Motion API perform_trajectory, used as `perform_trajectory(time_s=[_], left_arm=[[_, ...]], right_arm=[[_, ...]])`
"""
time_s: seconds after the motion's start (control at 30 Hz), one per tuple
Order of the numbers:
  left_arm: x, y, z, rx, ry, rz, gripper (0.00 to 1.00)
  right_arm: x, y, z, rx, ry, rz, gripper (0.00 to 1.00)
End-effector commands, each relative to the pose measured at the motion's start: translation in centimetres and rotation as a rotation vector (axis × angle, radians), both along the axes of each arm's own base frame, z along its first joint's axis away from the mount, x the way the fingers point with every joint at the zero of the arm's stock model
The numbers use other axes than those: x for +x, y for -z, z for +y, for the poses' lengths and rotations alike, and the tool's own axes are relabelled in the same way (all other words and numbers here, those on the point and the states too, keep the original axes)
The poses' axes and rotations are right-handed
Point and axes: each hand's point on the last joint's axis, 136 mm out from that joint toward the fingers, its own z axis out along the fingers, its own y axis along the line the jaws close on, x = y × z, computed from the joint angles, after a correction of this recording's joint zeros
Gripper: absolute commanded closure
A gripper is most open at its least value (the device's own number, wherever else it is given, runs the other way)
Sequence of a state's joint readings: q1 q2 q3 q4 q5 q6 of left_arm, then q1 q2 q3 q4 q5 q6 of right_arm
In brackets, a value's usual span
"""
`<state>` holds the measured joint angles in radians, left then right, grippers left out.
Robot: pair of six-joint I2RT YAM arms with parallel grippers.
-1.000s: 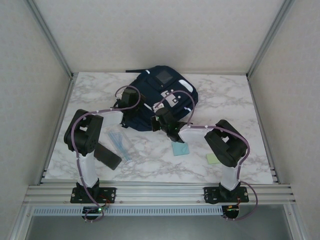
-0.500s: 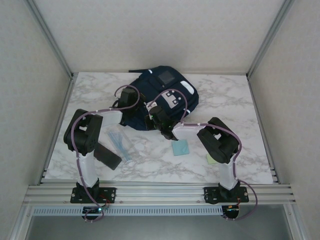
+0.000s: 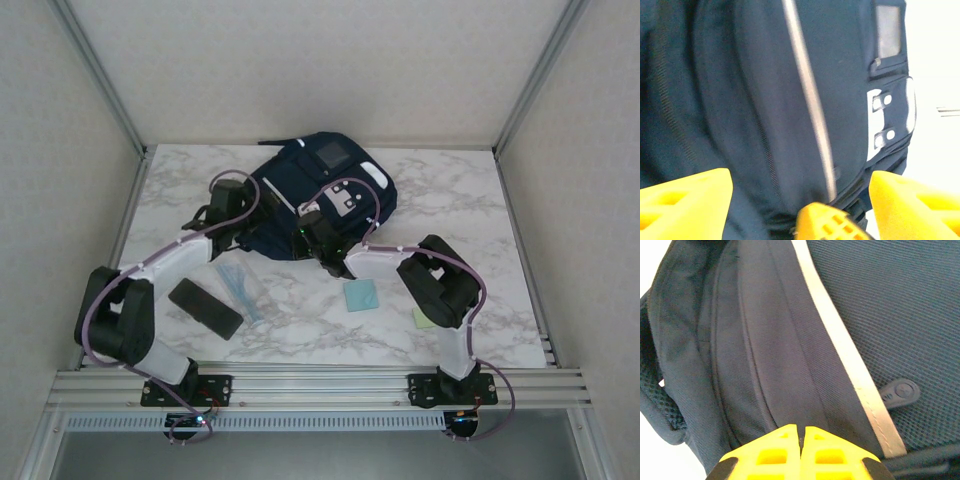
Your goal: Pack the student bag
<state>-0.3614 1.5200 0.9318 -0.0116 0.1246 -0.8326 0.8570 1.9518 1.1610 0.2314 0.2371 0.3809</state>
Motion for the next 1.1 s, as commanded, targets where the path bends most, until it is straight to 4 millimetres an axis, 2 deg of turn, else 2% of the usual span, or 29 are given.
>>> perform_trajectory(time_s=[0.0,0.1,0.17,0.2,0.23,0.27,0.3,0.43,0.57,0.77,0.87,0.97,1.07], left_arm=[[-3.1,6.8,1.9,0.088,-0.015,0.182,0.29],[-2.7,9.2,1.7,0.1,-0.018,0.22,0.31],[-2.2,10.7,1.3,0.106,-0.008,0.246,0.37],[-2.0,11.5,1.0,0.098,0.0,0.26,0.5],[-1.9,12.1,0.6,0.078,0.008,0.268,0.75],[-2.0,12.5,0.1,0.055,0.015,0.275,0.93],[-2.0,12.7,-0.6,0.023,0.023,0.27,1.0],[-2.9,11.9,-4.5,-0.059,0.074,0.244,1.0],[-3.1,9.7,-7.5,-0.138,0.084,0.191,1.0],[-2.8,6.9,-9.4,-0.187,0.115,0.143,1.0],[-2.8,6.1,-10.0,-0.225,0.116,0.132,1.0],[-3.2,5.5,-11.6,-0.264,0.14,0.128,1.0],[-3.9,5.2,-13.1,-0.283,0.174,0.139,1.0]], right_arm=[[0.4,-1.2,-1.7,0.033,0.116,0.036,1.0],[0.0,-1.1,-1.7,0.053,0.114,0.055,1.0],[-0.2,-1.4,-1.5,0.072,0.106,0.065,1.0],[-0.3,-1.6,-1.3,0.086,0.102,0.072,1.0],[-0.6,-1.8,-1.2,0.104,0.098,0.086,1.0],[-0.8,-2.0,-1.1,0.121,0.094,0.096,1.0],[-1.2,-2.1,-0.7,0.15,0.088,0.118,1.0],[-2.1,-1.6,0.0,0.204,0.102,0.149,1.0],[-1.6,-1.1,0.2,0.228,0.172,0.127,1.0],[-0.6,-1.8,1.8,0.245,0.162,0.078,1.0],[-0.1,-3.3,2.2,0.295,0.179,0.042,1.0],[0.6,-4.5,3.3,0.296,0.161,0.025,1.0],[1.1,-4.6,2.4,0.28,0.188,0.008,1.0]])
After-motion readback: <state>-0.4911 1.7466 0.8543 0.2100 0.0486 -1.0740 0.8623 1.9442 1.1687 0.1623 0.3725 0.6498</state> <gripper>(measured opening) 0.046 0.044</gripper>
